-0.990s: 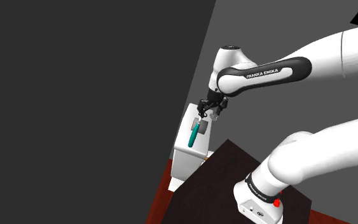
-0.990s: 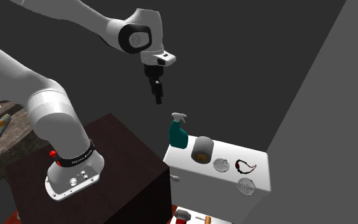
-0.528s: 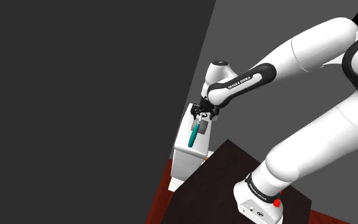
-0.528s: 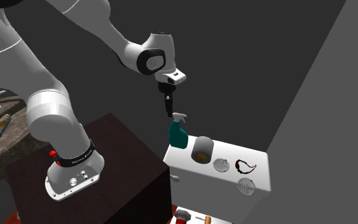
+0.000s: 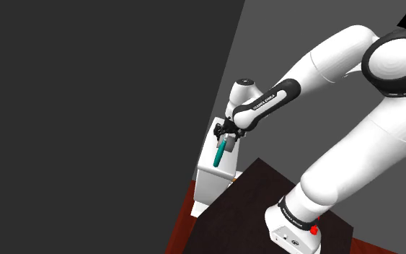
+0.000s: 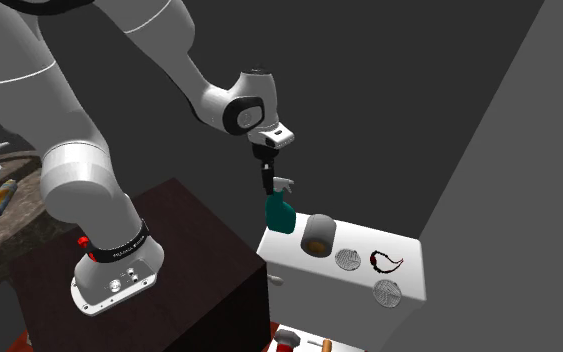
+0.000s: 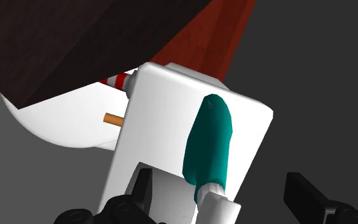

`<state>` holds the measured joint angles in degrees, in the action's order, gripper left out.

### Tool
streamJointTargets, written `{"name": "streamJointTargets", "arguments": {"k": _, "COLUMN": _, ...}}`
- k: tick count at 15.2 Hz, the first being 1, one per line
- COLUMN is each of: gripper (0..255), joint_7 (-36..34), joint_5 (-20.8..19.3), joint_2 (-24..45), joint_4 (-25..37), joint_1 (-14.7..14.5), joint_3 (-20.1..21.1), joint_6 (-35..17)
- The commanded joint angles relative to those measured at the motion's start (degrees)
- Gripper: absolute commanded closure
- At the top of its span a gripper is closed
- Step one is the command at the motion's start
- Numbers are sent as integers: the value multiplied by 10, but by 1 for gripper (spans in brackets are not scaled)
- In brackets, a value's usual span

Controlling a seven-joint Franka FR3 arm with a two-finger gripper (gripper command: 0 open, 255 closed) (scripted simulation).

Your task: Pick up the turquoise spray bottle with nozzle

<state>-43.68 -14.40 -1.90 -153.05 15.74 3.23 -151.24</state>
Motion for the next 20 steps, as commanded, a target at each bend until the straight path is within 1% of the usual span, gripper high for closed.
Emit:
{"name": "streamJointTargets", "arguments": {"k": 1, "gripper": 0, "joint_7": -8, "joint_5": -8, "joint_2": 13, "joint_4": -1, "joint_1": 1, "joint_3": 0, "joint_6": -14}}
{"name": "streamJointTargets", "arguments": {"k": 2, "gripper": 0, "joint_7": -8, "joint_5": -8, "joint_2": 13, "joint_4": -1, "joint_1": 1, "joint_3": 0, "joint_6": -14}}
{"name": "streamJointTargets", "arguments": {"k": 3, "gripper": 255, "joint_7": -9, "joint_5": -9, "joint_2": 14, "joint_4": -1, "joint_1": 1, "joint_3": 0, "joint_6": -15}}
{"name": "streamJointTargets", "arguments": {"k": 12, "gripper": 255, "joint_7": -8, "joint_5": -8, "joint_2": 13, "joint_4": -1, "joint_1": 1, "joint_3": 0, "joint_6": -14}}
{"name": "streamJointTargets", "arguments": {"k": 20, "gripper": 255, "joint_7": 24, "joint_5": 28, "joint_2": -54, "joint_4": 6, "joint_1": -6, "joint_3": 1, "joint_6": 58}}
